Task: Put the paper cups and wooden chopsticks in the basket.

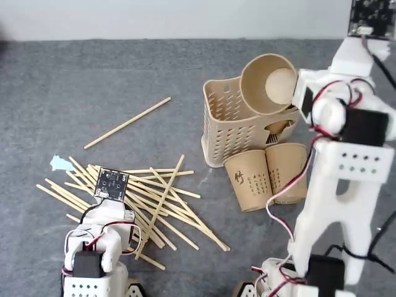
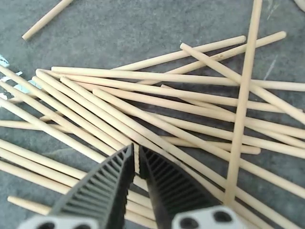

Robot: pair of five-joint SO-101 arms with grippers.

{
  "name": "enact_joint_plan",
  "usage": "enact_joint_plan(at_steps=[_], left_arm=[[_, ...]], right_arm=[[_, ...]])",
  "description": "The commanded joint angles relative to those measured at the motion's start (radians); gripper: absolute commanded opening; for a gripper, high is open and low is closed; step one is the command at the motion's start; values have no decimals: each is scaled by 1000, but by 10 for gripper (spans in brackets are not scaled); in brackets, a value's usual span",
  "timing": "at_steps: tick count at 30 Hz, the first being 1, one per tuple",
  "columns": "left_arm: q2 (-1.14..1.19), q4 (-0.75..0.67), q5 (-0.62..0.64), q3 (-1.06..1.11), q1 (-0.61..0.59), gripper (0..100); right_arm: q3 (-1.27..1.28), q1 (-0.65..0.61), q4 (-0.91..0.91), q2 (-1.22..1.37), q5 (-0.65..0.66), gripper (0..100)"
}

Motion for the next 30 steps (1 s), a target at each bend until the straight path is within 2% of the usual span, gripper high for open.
enact_joint_plan(at_steps=[1, 9, 16, 22, 26, 30], left_arm=[[-15, 3, 8, -18, 6, 14], [-15, 3, 8, -18, 6, 14], [-15, 3, 8, -18, 6, 14], [-15, 3, 8, -18, 6, 14], [-15, 3, 8, -18, 6, 14], [-15, 3, 8, -18, 6, 14]], right_arm=[[-31, -15, -70, 36, -9, 49], [-31, -8, -219, 74, -9, 49], [-31, -1, -206, -67, -11, 44], [-25, -74, -159, -93, -15, 17], [-25, -122, -156, -97, -81, 18], [-8, -150, -163, -74, -89, 18]])
